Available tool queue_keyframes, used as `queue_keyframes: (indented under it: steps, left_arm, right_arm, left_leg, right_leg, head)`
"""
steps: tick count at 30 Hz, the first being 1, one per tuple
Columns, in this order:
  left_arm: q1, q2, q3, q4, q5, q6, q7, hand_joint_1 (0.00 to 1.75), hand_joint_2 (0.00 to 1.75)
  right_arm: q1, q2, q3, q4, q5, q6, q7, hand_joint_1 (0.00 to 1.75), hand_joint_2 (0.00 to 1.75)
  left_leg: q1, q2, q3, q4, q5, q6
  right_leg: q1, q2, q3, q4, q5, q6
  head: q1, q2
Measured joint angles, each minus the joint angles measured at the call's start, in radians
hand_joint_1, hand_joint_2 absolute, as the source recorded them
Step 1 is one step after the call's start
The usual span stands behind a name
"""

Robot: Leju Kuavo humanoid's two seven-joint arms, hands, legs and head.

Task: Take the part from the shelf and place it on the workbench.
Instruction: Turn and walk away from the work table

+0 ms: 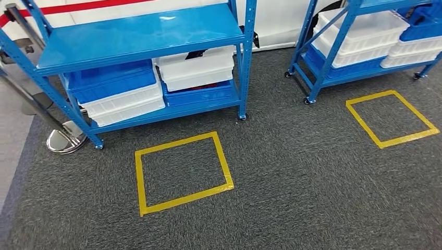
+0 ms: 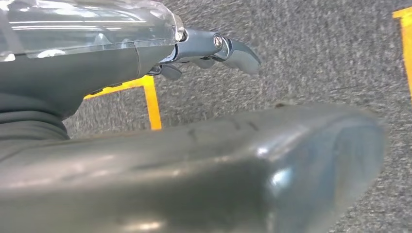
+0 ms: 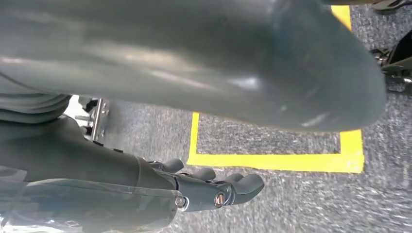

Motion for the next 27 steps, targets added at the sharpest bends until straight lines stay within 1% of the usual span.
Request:
queue_keyframes:
  steps: [1, 2, 3, 4, 5, 6, 7, 8, 9, 10, 11, 12, 13, 14, 15, 16, 17, 18, 19, 20, 21, 22, 23, 24, 26, 27]
  left_arm:
    - [0.001, 0.003, -0.004, 0.000, -0.004, -0.003, 0.000, 0.00, 0.00]
    - [0.000, 0.005, -0.007, 0.000, -0.008, -0.005, 0.000, 0.00, 0.00]
    - [-0.001, 0.008, -0.010, 0.000, -0.012, -0.007, 0.000, 0.00, 0.00]
    - [-0.002, 0.011, -0.014, 0.000, -0.016, -0.008, 0.000, 0.00, 0.00]
    - [-0.003, 0.013, -0.018, 0.000, -0.018, -0.009, -0.001, 0.00, 0.00]
    - [-0.003, 0.016, -0.022, 0.000, -0.019, -0.011, -0.001, 0.00, 0.00]
    - [-0.002, 0.018, -0.026, 0.000, -0.021, -0.013, -0.002, 0.00, 0.00]
    - [-0.001, 0.020, -0.028, -0.001, -0.024, -0.017, -0.005, 0.00, 0.00]
    - [0.000, 0.022, -0.030, -0.001, -0.027, -0.020, -0.010, 0.00, 0.00]
    - [0.000, 0.024, -0.031, -0.001, -0.029, -0.023, -0.016, 0.00, 0.00]
    - [-0.001, 0.025, -0.031, -0.002, -0.031, -0.025, -0.022, 0.00, 0.00]
    - [-0.002, 0.027, -0.031, -0.002, -0.032, -0.026, -0.027, 0.00, 0.00]
    - [-0.002, 0.028, -0.031, -0.002, -0.032, -0.027, -0.031, 0.00, 0.00]
    - [-0.001, 0.029, -0.031, -0.002, -0.032, -0.028, -0.033, 0.00, 0.00]
    - [0.000, 0.029, -0.031, -0.002, -0.031, -0.028, -0.035, 0.00, 0.00]
    - [0.002, 0.029, -0.031, -0.002, -0.031, -0.028, -0.037, 0.00, 0.00]
    - [0.002, 0.029, -0.031, -0.002, -0.031, -0.027, -0.039, 0.00, 0.00]
    - [0.002, 0.031, -0.031, -0.002, -0.031, -0.025, -0.041, 0.00, 0.00]
    - [0.002, 0.033, -0.031, -0.003, -0.031, -0.024, -0.042, 0.00, 0.00]
    - [0.002, 0.035, -0.031, -0.003, -0.030, -0.022, -0.043, 0.00, 0.00]
    - [0.002, 0.038, -0.031, -0.003, -0.030, -0.021, -0.043, 0.00, 0.00]
    - [0.002, 0.039, -0.031, -0.003, -0.029, -0.020, -0.041, 0.00, 0.00]
    - [0.003, 0.041, -0.031, -0.003, -0.030, -0.019, -0.036, 0.00, 0.00]
    - [0.002, 0.042, -0.031, -0.003, -0.030, -0.018, -0.029, 0.00, 0.00]
    - [-0.001, 0.044, -0.032, -0.004, -0.031, -0.018, -0.013, 0.00, 0.00]
    - [-0.003, 0.045, -0.032, -0.004, -0.032, -0.019, -0.009, 0.00, 0.00]
  right_arm:
    - [-0.001, 0.002, -0.004, 0.000, -0.004, -0.002, 0.000, 0.00, 0.00]
    - [-0.002, 0.004, -0.008, 0.000, -0.007, -0.004, 0.000, 0.00, 0.00]
    - [-0.002, 0.005, -0.013, 0.000, -0.010, -0.006, 0.000, 0.00, 0.00]
    - [-0.003, 0.007, -0.017, 0.000, -0.012, -0.008, 0.000, 0.00, 0.00]
    - [-0.004, 0.008, -0.021, 0.000, -0.013, -0.010, 0.001, 0.00, 0.00]
    - [-0.006, 0.010, -0.023, 0.000, -0.015, -0.011, 0.003, 0.00, 0.00]
    - [-0.009, 0.011, -0.026, 0.000, -0.017, -0.014, 0.004, 0.00, 0.00]
    - [-0.011, 0.013, -0.028, 0.000, -0.019, -0.020, 0.006, 0.00, 0.00]
    - [-0.011, 0.014, -0.033, 0.000, -0.023, -0.031, 0.008, 0.00, 0.00]
    - [-0.010, 0.014, -0.039, 0.000, -0.029, -0.048, 0.009, 0.00, 0.00]
    - [-0.007, 0.014, -0.046, 0.000, -0.037, -0.066, 0.009, 0.00, 0.00]
    - [-0.005, 0.014, -0.055, 0.000, -0.045, -0.084, 0.009, 0.00, 0.00]
    - [-0.003, 0.014, -0.063, 0.000, -0.054, -0.098, 0.009, 0.00, 0.00]
    - [-0.002, 0.015, -0.071, 0.000, -0.060, -0.106, 0.009, 0.00, 0.00]
    - [0.000, 0.015, -0.078, 0.000, -0.065, -0.112, 0.007, 0.00, 0.00]
    - [0.002, 0.014, -0.085, 0.000, -0.070, -0.118, 0.003, 0.00, 0.00]
    - [0.004, 0.014, -0.092, 0.000, -0.073, -0.124, -0.004, 0.00, 0.00]
    - [0.006, 0.014, -0.098, 0.000, -0.077, -0.130, -0.014, 0.00, 0.00]
    - [0.007, 0.013, -0.105, 0.000, -0.080, -0.136, -0.027, 0.00, 0.00]
    - [0.008, 0.013, -0.111, 0.000, -0.084, -0.141, -0.042, 0.00, 0.00]
    - [0.008, 0.013, -0.117, 0.000, -0.090, -0.145, -0.060, 0.00, 0.00]
    - [0.009, 0.013, -0.124, 0.000, -0.097, -0.146, -0.081, 0.00, 0.00]
    - [0.010, 0.012, -0.132, 0.000, -0.105, -0.142, -0.106, 0.00, 0.00]
    - [0.012, 0.009, -0.140, 0.000, -0.116, -0.133, -0.131, 0.00, 0.00]
    - [0.017, -0.004, -0.156, 0.000, -0.132, -0.105, -0.168, 0.00, 0.00]
    - [0.018, -0.010, -0.161, 0.000, -0.137, -0.096, -0.177, 0.00, 0.00]
  left_leg:
    - [0.000, 0.008, 0.034, -0.056, 0.029, 0.001]
    - [-0.002, 0.026, 0.078, -0.133, 0.059, 0.005]
    - [-0.004, 0.043, 0.116, -0.201, 0.082, 0.012]
    - [-0.007, 0.057, 0.140, -0.247, 0.095, 0.018]
    - [-0.010, 0.064, 0.149, -0.267, 0.098, 0.025]
    - [-0.013, 0.060, 0.147, -0.269, 0.099, 0.029]
    - [-0.011, 0.051, 0.147, -0.273, 0.103, 0.035]
    - [-0.008, 0.042, 0.148, -0.278, 0.108, 0.039]
    - [-0.005, 0.035, 0.149, -0.283, 0.113, 0.044]
    - [-0.001, 0.028, 0.150, -0.288, 0.119, 0.048]
    - [0.000, 0.022, 0.148, -0.289, 0.121, 0.051]
    - [0.000, 0.015, 0.145, -0.289, 0.122, 0.053]
    - [0.000, 0.008, 0.143, -0.289, 0.121, 0.053]
    - [0.000, 0.001, 0.144, -0.288, 0.119, 0.052]
    - [0.002, -0.006, 0.146, -0.287, 0.116, 0.050]
    - [0.003, -0.012, 0.151, -0.286, 0.112, 0.046]
    - [0.005, -0.017, 0.155, -0.282, 0.106, 0.041]
    - [0.005, -0.021, 0.157, -0.277, 0.097, 0.034]
    - [0.004, -0.024, 0.157, -0.271, 0.088, 0.026]
    - [0.003, -0.026, 0.156, -0.266, 0.078, 0.019]
    - [0.002, -0.028, 0.156, -0.264, 0.070, 0.012]
    - [0.003, -0.030, 0.159, -0.265, 0.064, 0.007]
    - [0.005, -0.028, 0.164, -0.263, 0.060, 0.001]
    - [0.007, -0.022, 0.162, -0.249, 0.054, -0.003]
    - [0.009, -0.006, 0.126, -0.169, 0.027, -0.007]
    - [0.009, -0.001, 0.105, -0.131, 0.014, -0.008]
  right_leg:
    - [0.001, -0.012, 0.001, 0.001, -0.001, 0.000]
    - [0.003, -0.023, 0.002, 0.003, -0.002, 0.001]
    - [0.005, -0.033, 0.004, 0.004, -0.004, 0.004]
    - [0.007, -0.040, 0.005, 0.006, -0.005, 0.008]
    - [0.008, -0.047, 0.007, 0.006, -0.006, 0.012]
    - [0.008, -0.054, 0.008, 0.006, -0.006, 0.017]
    - [0.007, -0.058, 0.010, 0.006, -0.006, 0.023]
    - [0.006, -0.049, 0.011, 0.009, -0.009, 0.029]
    - [0.004, -0.028, 0.006, 0.023, -0.022, 0.035]
    - [0.001, 0.000, -0.010, 0.059, -0.046, 0.041]
    - [-0.003, 0.028, -0.037, 0.116, -0.080, 0.045]
    - [-0.006, 0.045, -0.074, 0.190, -0.116, 0.048]
    - [-0.008, 0.051, -0.109, 0.259, -0.142, 0.051]
    - [-0.010, 0.053, -0.131, 0.301, -0.147, 0.053]
    - [-0.013, 0.053, -0.135, 0.302, -0.129, 0.056]
    - [-0.016, 0.053, -0.118, 0.262, -0.094, 0.058]
    - [-0.021, 0.055, -0.087, 0.193, -0.050, 0.061]
    - [-0.023, 0.061, -0.055, 0.123, -0.023, 0.064]
    - [-0.024, 0.066, -0.031, 0.072, -0.010, 0.062]
    - [-0.024, 0.070, -0.018, 0.043, -0.011, 0.057]
    - [-0.021, 0.073, -0.014, 0.036, -0.023, 0.049]
    - [-0.019, 0.071, -0.012, 0.036, -0.028, 0.039]
    - [-0.018, 0.069, -0.007, 0.034, -0.032, 0.031]
    - [-0.018, 0.067, 0.002, 0.031, -0.037, 0.023]
    - [-0.017, 0.059, 0.025, 0.025, -0.049, 0.011]
    - [-0.016, 0.056, 0.032, 0.024, -0.054, 0.008]
  head:
    - [0.000, 0.000]
    - [0.000, 0.000]
    - [0.000, 0.000]
    - [0.000, 0.000]
    - [0.000, 0.000]
    - [0.000, 0.000]
    - [0.000, 0.000]
    - [0.000, 0.000]
    - [0.000, 0.000]
    - [0.000, 0.000]
    - [0.000, 0.000]
    - [0.000, 0.000]
    - [0.000, 0.000]
    - [0.000, 0.000]
    - [0.000, 0.000]
    - [0.000, 0.000]
    - [0.000, 0.000]
    - [0.000, 0.000]
    - [0.000, 0.000]
    - [0.000, 0.000]
    - [0.000, 0.000]
    - [0.000, 0.000]
    - [0.000, 0.000]
    - [0.000, 0.000]
    - [0.000, 0.000]
    - [0.000, 0.000]
